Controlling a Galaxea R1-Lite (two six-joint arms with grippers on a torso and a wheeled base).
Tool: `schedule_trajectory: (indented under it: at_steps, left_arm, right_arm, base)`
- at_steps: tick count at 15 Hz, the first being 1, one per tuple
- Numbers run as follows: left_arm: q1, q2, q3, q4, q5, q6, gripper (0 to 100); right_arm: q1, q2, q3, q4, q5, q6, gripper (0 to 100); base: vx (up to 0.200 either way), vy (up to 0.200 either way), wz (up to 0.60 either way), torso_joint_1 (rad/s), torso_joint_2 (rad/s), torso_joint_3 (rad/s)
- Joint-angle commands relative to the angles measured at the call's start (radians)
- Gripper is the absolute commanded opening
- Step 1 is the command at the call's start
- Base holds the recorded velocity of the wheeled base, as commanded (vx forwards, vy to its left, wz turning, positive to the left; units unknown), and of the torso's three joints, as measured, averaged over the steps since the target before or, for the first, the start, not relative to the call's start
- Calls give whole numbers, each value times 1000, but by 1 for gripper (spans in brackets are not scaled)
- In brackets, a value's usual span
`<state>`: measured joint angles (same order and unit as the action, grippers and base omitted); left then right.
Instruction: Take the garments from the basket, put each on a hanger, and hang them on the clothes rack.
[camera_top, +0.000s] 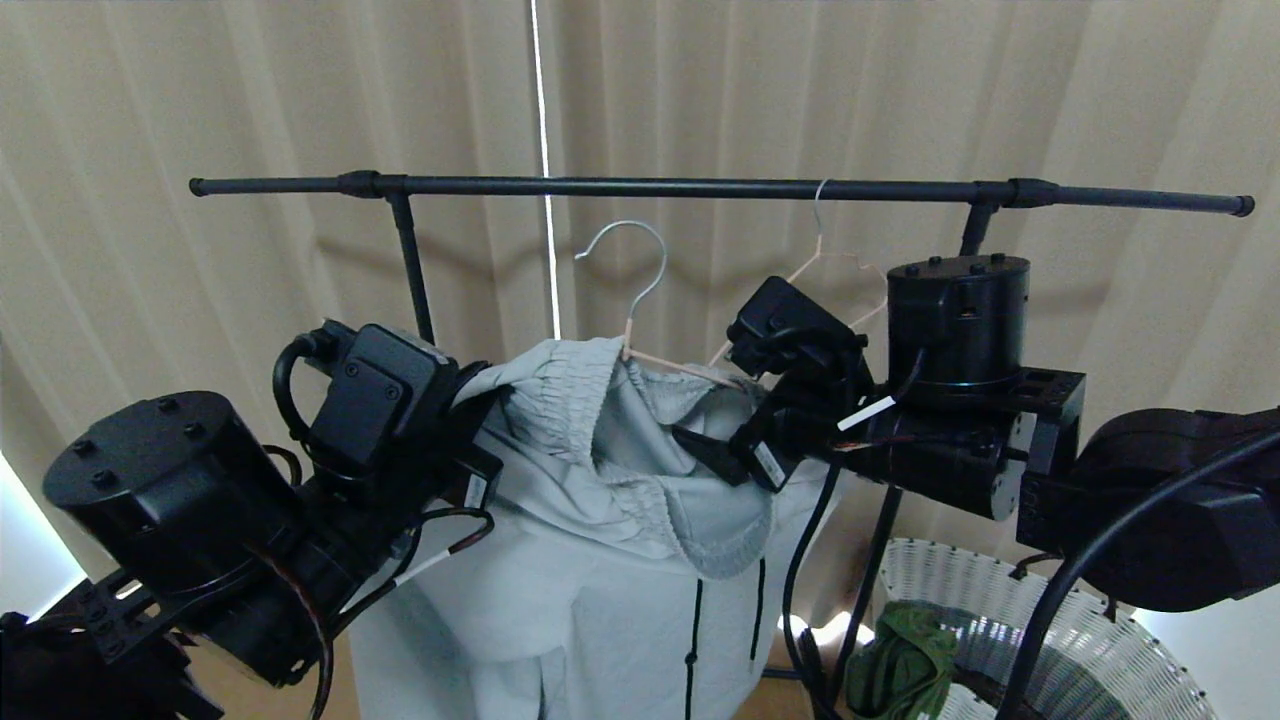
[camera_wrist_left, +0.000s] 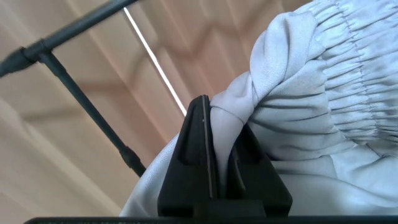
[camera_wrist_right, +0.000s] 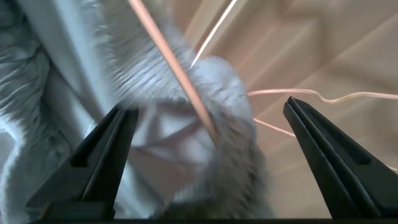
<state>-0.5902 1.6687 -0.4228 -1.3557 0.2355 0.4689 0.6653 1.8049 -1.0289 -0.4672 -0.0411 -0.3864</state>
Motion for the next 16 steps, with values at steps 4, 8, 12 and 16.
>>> schedule_trajectory:
  at_steps: [4,8,12,16]
  left_arm:
    - [-22,-4,1,-11,2,0,0]
    - [-19,-3,-2,-11,2,4,0]
    - [-17,-3,1,-9,5,-1,0]
    - [-17,-7,38,-6,5,-4,100]
  right_arm:
    - [0,-6,4,-1,0,1,0]
    - [0,-9,6,-1,0,1,0]
    - [0,-12,9,-2,-2,1,0]
    - [2,-35,46,-34,-6,1,0]
  base:
    - [0,0,0,0,0,0]
    - [0,0,0,0,0,0]
    - [0,0,0,0,0,0]
    - [0,0,0,0,0,0]
